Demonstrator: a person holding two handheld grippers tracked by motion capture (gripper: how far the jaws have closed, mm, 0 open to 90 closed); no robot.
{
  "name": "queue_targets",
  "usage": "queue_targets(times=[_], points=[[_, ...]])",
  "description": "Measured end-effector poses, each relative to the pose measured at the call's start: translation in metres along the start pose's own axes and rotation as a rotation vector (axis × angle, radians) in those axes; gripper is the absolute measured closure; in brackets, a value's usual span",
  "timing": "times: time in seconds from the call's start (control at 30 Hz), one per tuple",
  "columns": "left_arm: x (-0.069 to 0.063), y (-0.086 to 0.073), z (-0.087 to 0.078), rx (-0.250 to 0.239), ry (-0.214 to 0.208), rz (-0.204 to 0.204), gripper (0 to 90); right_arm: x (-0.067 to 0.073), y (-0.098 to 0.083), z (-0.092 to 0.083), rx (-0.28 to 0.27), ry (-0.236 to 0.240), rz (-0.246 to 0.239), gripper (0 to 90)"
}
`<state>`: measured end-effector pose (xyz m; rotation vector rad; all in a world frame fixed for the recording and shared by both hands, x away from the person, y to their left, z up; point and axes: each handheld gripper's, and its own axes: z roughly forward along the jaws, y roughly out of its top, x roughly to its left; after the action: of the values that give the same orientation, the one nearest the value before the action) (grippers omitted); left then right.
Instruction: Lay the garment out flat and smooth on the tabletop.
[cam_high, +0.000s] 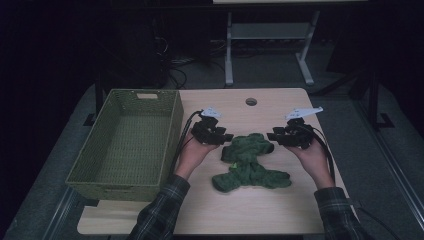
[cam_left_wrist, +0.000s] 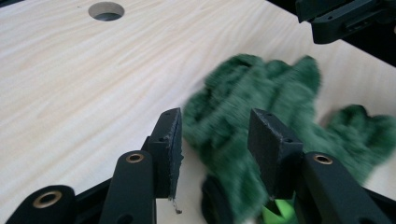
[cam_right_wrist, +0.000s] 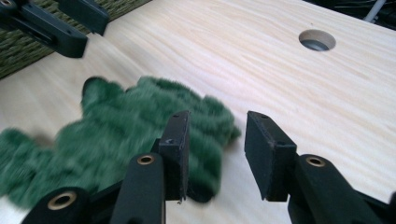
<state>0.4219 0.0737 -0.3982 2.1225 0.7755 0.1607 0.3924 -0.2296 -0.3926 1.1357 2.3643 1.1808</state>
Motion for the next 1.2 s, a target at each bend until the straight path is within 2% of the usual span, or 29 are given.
queue_targets(times=[0.23,0.3,0.33,0.43,0.47,0.53,0.57,0.63,0.73,0.8,0.9,1.0,1.07,1.2], points=[[0.017,0.005,0.03,0.01,-0.024,-0.018,54.5,-0.008,0.019,0.04,0.048,0.019,0.014,61.9],[0.019,0.005,0.034,0.026,-0.019,-0.017,54.5,-0.009,0.02,0.045,0.04,0.019,0.014,62.4],[0.022,0.004,0.043,0.045,-0.025,-0.035,54.4,-0.012,0.021,0.058,0.083,0.021,0.023,62.1],[0.023,0.003,0.048,0.051,-0.03,-0.046,53.9,-0.014,0.02,0.067,0.1,0.029,0.025,62.1],[0.023,0.0,0.054,0.063,-0.041,-0.059,53.8,-0.013,0.019,0.074,0.123,0.038,0.018,62.1],[0.022,-0.001,0.057,0.076,-0.039,-0.057,53.8,-0.012,0.018,0.076,0.13,0.039,0.02,62.1],[0.021,-0.003,0.061,0.098,-0.046,-0.055,53.9,-0.012,0.014,0.081,0.156,0.033,0.01,62.7],[0.021,-0.004,0.063,0.133,-0.052,-0.033,54.2,-0.013,0.012,0.084,0.168,0.031,0.018,63.9],[0.019,-0.006,0.067,0.139,-0.057,-0.035,56.0,-0.015,0.006,0.086,0.183,0.035,0.03,66.6],[0.019,-0.006,0.069,0.146,-0.063,-0.033,58.3,-0.016,0.003,0.086,0.191,0.045,0.034,71.8],[0.018,-0.007,0.072,0.169,-0.079,-0.021,66.0,-0.016,0.0,0.087,0.207,0.058,0.038,80.5],[0.017,-0.008,0.076,0.187,-0.086,-0.018,75.3,-0.014,0.001,0.086,0.204,0.059,0.026,84.6],[0.016,-0.008,0.077,0.19,-0.09,-0.015,83.7,-0.013,0.003,0.084,0.195,0.06,0.017,85.8],[0.016,-0.006,0.071,0.16,-0.084,-0.013,87.4,-0.011,0.006,0.077,0.174,0.059,0.004,86.0]])
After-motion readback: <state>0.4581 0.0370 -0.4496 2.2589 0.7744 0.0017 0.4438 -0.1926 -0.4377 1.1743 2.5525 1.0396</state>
